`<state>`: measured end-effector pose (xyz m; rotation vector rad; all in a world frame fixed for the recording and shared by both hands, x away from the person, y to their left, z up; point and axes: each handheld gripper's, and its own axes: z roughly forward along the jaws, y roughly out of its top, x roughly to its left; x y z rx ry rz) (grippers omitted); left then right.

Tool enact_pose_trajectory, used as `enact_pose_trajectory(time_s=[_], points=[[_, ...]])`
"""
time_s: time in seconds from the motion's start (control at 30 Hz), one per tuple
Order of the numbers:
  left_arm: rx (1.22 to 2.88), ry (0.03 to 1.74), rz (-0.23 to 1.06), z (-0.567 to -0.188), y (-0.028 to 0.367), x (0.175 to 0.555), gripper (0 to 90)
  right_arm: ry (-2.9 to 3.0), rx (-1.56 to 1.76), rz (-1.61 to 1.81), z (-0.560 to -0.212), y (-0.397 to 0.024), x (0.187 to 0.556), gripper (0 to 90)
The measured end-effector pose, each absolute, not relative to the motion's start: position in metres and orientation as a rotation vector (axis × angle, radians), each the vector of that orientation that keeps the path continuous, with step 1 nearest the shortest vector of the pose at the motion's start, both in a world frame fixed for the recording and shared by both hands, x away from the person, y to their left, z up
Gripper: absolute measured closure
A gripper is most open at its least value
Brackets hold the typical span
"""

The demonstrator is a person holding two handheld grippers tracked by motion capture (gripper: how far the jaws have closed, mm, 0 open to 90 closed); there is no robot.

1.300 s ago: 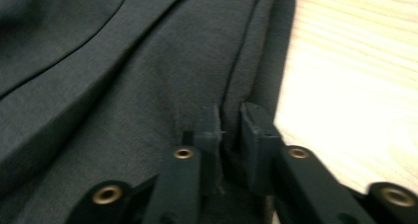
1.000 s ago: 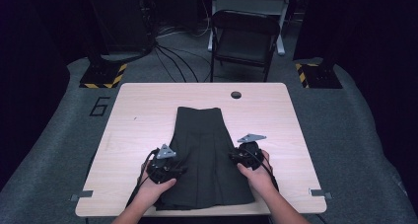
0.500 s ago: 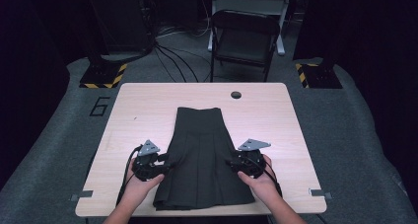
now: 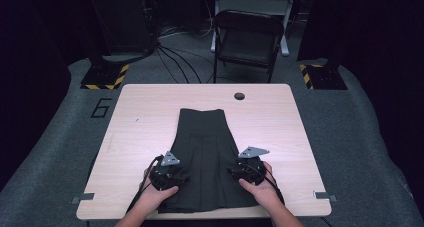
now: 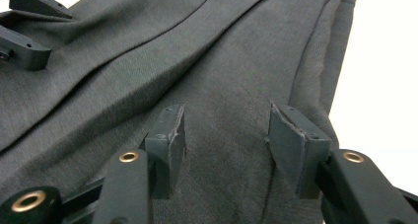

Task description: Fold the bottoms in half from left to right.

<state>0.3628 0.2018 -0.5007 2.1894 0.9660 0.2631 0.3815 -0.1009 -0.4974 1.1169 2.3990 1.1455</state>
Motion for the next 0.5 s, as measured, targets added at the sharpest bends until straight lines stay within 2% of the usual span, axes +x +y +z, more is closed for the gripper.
enact_pose_trajectory(time_s=[0.5], points=[[2.220,0.936,0.260,-0.508,0.197,0.363,45.6,2.481,1.090,1.008,-0.512,-0.093,0.380,47.2]])
